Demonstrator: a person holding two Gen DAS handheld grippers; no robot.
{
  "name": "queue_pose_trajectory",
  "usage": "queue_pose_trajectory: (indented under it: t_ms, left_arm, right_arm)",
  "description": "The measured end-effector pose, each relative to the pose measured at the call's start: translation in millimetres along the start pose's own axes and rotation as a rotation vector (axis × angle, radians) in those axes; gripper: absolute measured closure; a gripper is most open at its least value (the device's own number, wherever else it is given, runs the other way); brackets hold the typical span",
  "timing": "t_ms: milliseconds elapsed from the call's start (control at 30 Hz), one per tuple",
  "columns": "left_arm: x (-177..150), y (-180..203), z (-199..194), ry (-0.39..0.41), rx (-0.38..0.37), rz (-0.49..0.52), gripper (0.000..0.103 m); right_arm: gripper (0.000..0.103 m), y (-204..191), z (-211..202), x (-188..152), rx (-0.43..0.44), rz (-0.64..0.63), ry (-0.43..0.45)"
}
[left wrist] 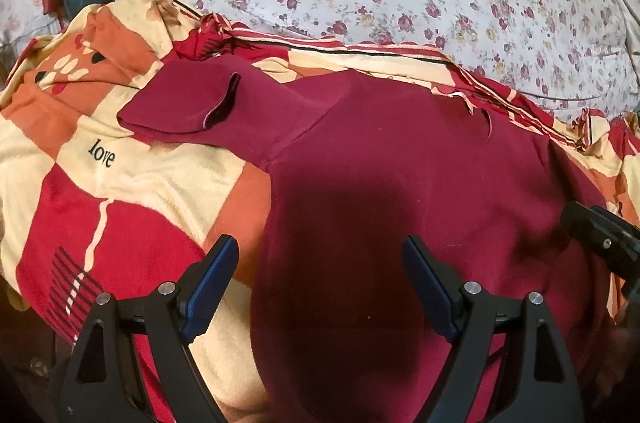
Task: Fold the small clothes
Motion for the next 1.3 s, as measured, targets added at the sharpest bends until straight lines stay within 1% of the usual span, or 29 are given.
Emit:
queue_pose_trajectory:
  t_ms: [133,367,633,833,933,1300]
  left_arm:
    - [1,3,3,-0.006,-0.005,0.0,0.037]
    - [3,6,6,-0.004,-0.004,0.006,0.037]
    - [4,1,12,-0.017,-0.004,-0.012,0.037]
    - [3,0,15,-0.02,-0.002,-0.007,0.037]
    - [4,-4,14,-0.018,-0.005,-0.022,0.037]
    - [6,-11,13,-0.015,-0.006,-0.04,0.037]
  right_arm:
    - [0.0,-1,3,-1,-0.007,-0.021,-0.001]
    - [0.0,5,14,-1,-0.007,0.004,-0.03]
    - [0.0,-2,21,-3,-0.002,-0.027,-0.041]
    - [0.0,-1,25,-5,-0.001,-0.031,-0.055]
    - [0.0,0,25,-5,-0.002,-0.026,-0.057]
    - [0.0,-3,28,0,-0.032,-0.033,-0.064]
Point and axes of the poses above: each gripper's, at about its wrist camera, not at the fingertips, and z roughly the way its jaws point, y to its right, x to its top, the point moved 5 cm from there along z, roughly the way its jaws point, and after that the axes turned 4 degrees about x, right-handed, at the moved point
